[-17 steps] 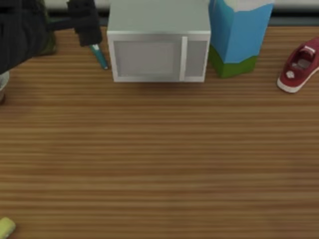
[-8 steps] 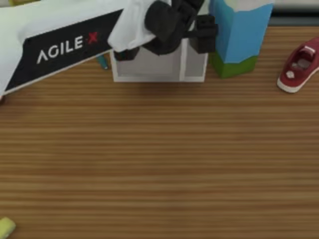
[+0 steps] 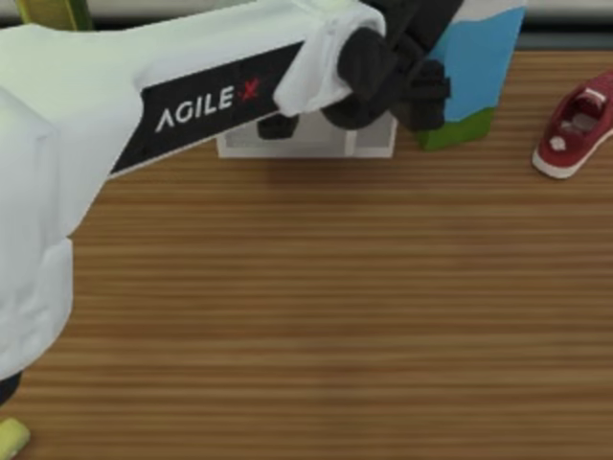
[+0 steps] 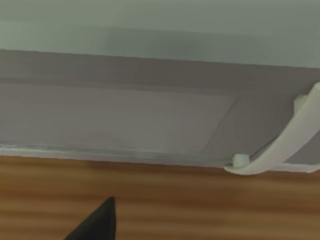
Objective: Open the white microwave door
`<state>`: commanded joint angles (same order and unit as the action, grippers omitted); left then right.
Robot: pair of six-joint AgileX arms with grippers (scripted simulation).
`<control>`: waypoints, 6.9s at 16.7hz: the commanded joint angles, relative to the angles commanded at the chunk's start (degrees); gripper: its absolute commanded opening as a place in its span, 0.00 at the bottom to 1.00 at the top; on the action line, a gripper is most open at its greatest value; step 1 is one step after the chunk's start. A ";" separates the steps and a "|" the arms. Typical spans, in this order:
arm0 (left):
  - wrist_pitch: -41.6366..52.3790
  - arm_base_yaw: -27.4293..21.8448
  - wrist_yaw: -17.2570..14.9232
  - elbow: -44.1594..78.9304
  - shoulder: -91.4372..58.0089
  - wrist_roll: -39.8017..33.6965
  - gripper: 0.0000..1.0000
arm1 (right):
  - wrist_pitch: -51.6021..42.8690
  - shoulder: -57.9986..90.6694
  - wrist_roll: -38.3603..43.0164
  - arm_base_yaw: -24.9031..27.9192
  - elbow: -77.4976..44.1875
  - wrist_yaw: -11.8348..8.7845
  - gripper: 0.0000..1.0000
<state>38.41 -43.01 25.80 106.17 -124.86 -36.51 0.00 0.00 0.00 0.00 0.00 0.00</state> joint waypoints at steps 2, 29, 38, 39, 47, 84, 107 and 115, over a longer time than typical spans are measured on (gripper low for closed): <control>-0.26 0.30 -0.15 -0.03 -0.13 0.17 1.00 | 0.00 0.00 0.00 0.00 0.00 0.00 1.00; -7.28 3.96 -2.38 6.37 -12.10 3.71 0.00 | 0.00 0.00 0.00 0.00 0.00 0.00 1.00; -8.04 1.83 -2.16 0.97 -9.36 3.08 0.00 | 0.00 0.00 0.00 0.00 0.00 0.00 1.00; -8.84 1.87 -1.77 -0.58 -8.46 2.65 0.00 | 0.00 0.00 0.00 0.00 0.00 0.00 1.00; -10.34 1.93 -1.16 -2.75 -6.81 1.83 0.00 | 0.00 0.00 0.00 0.00 0.00 0.00 1.00; -13.73 2.09 -3.01 -7.73 -3.99 4.87 0.00 | 0.00 0.00 0.00 0.00 0.00 0.00 1.00; -17.22 2.39 -5.26 -12.95 -0.97 8.34 0.00 | 0.00 0.00 0.00 0.00 0.00 0.00 1.00; -17.22 2.39 -5.26 -12.95 -0.97 8.34 0.00 | 0.00 0.00 0.00 0.00 0.00 0.00 1.00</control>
<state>21.19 -40.62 20.54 93.21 -125.83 -28.17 0.00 0.00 0.00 0.00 0.00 0.00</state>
